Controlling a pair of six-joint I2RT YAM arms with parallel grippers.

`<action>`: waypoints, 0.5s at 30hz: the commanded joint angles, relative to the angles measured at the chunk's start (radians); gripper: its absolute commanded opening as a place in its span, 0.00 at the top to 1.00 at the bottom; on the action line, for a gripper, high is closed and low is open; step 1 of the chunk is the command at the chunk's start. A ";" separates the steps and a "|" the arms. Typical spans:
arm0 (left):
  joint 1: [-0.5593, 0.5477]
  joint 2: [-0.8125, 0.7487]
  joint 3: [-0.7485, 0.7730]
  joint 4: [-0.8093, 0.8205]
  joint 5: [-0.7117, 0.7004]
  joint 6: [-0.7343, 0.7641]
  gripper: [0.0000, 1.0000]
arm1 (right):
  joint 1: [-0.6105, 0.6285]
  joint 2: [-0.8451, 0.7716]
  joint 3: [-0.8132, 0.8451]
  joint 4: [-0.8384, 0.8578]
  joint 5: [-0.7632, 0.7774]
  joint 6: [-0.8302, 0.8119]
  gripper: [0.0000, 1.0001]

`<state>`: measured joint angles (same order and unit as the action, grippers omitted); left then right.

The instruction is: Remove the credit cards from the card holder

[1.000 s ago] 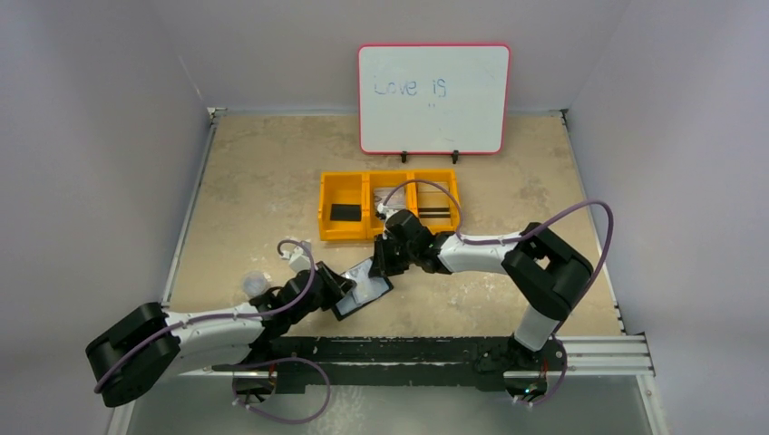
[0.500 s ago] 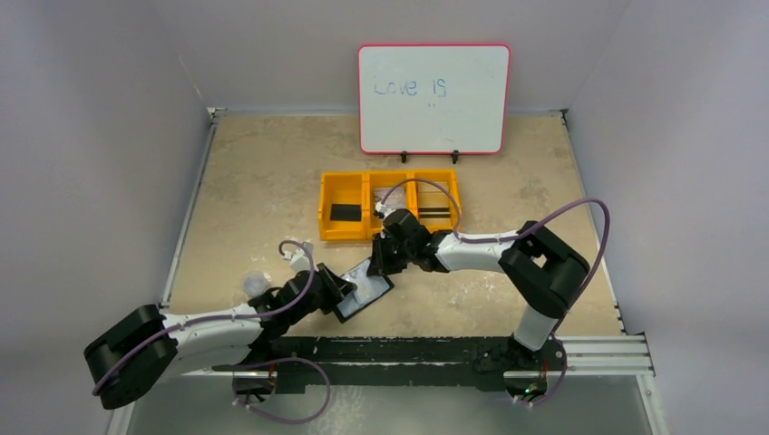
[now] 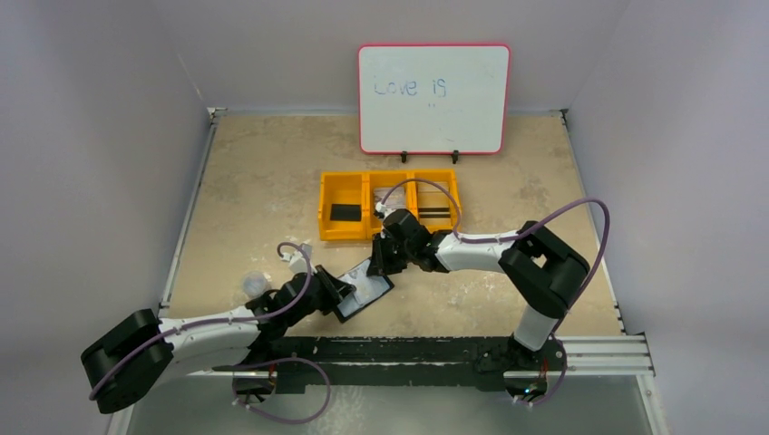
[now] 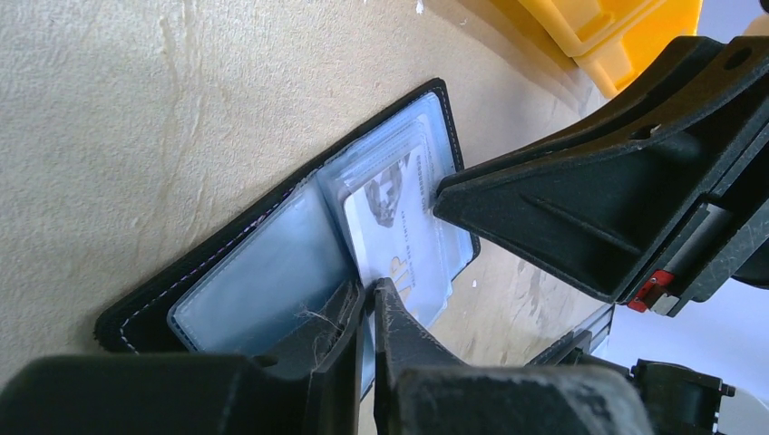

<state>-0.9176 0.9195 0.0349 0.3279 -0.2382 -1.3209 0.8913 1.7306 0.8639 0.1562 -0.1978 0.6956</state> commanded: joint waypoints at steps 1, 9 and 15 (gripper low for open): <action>-0.003 -0.015 0.002 0.027 -0.001 0.014 0.90 | 0.005 0.029 -0.002 -0.065 0.044 -0.013 0.82; -0.003 -0.050 -0.001 -0.008 -0.010 0.012 0.80 | 0.006 0.006 -0.009 -0.060 0.047 -0.015 0.80; -0.003 -0.062 -0.008 -0.003 0.003 0.014 0.81 | 0.006 0.012 -0.006 -0.059 0.044 -0.015 0.80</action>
<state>-0.9176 0.8719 0.0349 0.3046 -0.2379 -1.3197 0.8913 1.7302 0.8639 0.1612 -0.1993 0.6956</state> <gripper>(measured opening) 0.222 0.201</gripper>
